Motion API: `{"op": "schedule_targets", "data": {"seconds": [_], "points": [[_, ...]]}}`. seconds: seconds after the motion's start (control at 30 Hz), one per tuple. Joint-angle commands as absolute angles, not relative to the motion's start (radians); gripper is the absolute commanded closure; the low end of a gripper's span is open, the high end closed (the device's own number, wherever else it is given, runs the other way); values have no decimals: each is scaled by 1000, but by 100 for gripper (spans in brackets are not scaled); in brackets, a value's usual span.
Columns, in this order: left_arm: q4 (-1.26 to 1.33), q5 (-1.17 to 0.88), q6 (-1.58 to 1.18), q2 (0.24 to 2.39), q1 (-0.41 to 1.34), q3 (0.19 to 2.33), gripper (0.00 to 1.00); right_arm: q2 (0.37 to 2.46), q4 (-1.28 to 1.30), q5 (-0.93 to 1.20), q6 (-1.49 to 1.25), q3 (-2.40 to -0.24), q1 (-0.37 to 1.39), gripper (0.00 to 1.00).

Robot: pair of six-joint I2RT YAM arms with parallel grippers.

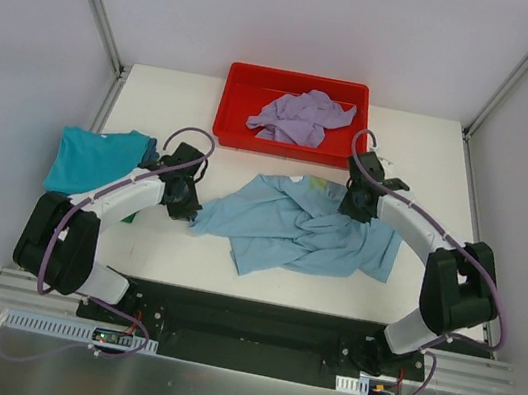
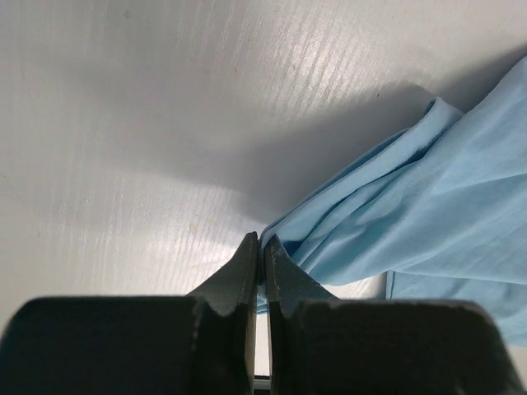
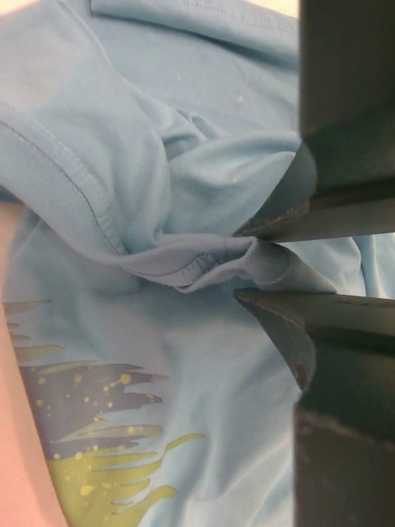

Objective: Fold and stack the t-shirts
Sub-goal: Flatten out the tshirt

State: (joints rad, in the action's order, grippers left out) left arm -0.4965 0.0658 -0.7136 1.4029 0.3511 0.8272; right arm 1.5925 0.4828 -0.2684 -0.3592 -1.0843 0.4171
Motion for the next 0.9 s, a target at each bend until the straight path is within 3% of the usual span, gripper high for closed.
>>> {"op": "schedule_targets", "data": {"seconds": [0.0, 0.1, 0.53, 0.87], "points": [[-526, 118, -696, 1358, 341, 841, 100, 1507, 474, -383, -373, -1081, 408, 77], [-532, 124, -698, 1351, 337, 842, 100, 1465, 480, -408, -339, -1069, 399, 100], [-607, 328, -712, 1171, 322, 1000, 100, 1212, 543, -454, -170, -1205, 207, 100], [-600, 535, -591, 997, 321, 1426, 100, 979, 534, -357, -69, -1483, 115, 99]]}}
